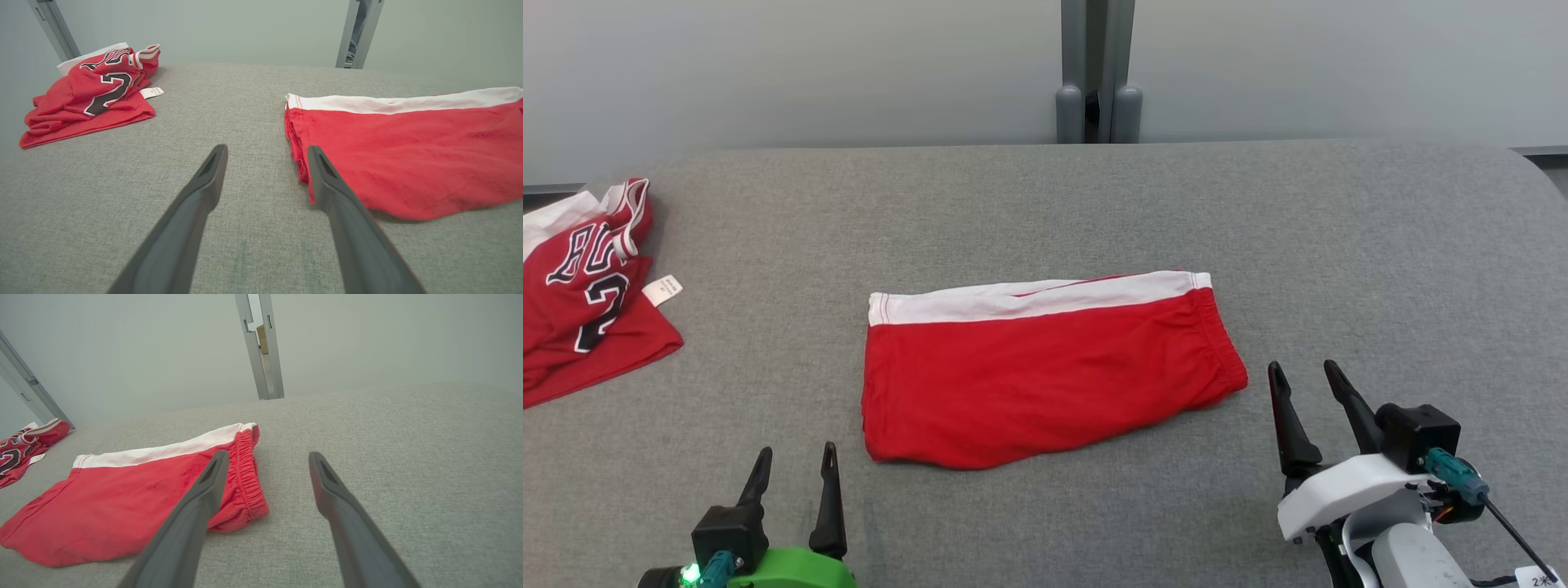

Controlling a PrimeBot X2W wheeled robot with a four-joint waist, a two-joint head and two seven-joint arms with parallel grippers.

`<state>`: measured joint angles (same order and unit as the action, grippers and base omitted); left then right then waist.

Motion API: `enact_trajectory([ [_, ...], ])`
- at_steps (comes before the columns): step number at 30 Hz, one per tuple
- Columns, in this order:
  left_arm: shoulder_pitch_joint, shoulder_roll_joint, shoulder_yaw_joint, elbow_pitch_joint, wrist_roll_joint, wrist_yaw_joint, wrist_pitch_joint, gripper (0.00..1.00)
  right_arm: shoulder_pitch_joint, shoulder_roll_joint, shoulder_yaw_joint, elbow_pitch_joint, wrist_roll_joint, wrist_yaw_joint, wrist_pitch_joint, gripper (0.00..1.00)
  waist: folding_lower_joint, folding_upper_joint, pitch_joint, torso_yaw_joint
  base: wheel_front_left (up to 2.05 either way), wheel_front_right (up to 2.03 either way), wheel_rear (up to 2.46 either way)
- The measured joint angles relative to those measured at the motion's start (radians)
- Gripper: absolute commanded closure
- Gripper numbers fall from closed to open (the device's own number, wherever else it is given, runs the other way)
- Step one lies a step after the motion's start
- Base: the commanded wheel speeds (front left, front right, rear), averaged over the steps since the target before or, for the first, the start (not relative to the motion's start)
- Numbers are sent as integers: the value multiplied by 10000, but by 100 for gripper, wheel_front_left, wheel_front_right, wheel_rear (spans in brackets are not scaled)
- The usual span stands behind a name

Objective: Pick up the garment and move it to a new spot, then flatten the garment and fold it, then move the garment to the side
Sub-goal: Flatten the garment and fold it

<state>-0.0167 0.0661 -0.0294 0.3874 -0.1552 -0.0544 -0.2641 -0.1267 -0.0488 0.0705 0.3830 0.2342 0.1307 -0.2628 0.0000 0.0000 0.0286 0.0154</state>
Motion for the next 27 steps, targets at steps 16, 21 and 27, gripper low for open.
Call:
enact_trajectory([
  [16, -616, -151, -355, 40, 420, -339, 0, 0, -1936, -2, -196, 2023, -713, 0, 2, 0, 0, 0, 1006, 646, 0, 0, 0],
  [21, -690, -151, -619, 430, 537, -428, 0, 0, -2285, 4, -405, 3227, -926, 0, 2, 0, 0, 0, 1337, 1140, 0, 0, 0],
  [27, -765, -155, -537, 564, 541, -506, 0, 0, -2357, -6, -573, 4123, -823, 6, -50, 0, 0, 0, 1683, 1465, 0, 0, 0],
])
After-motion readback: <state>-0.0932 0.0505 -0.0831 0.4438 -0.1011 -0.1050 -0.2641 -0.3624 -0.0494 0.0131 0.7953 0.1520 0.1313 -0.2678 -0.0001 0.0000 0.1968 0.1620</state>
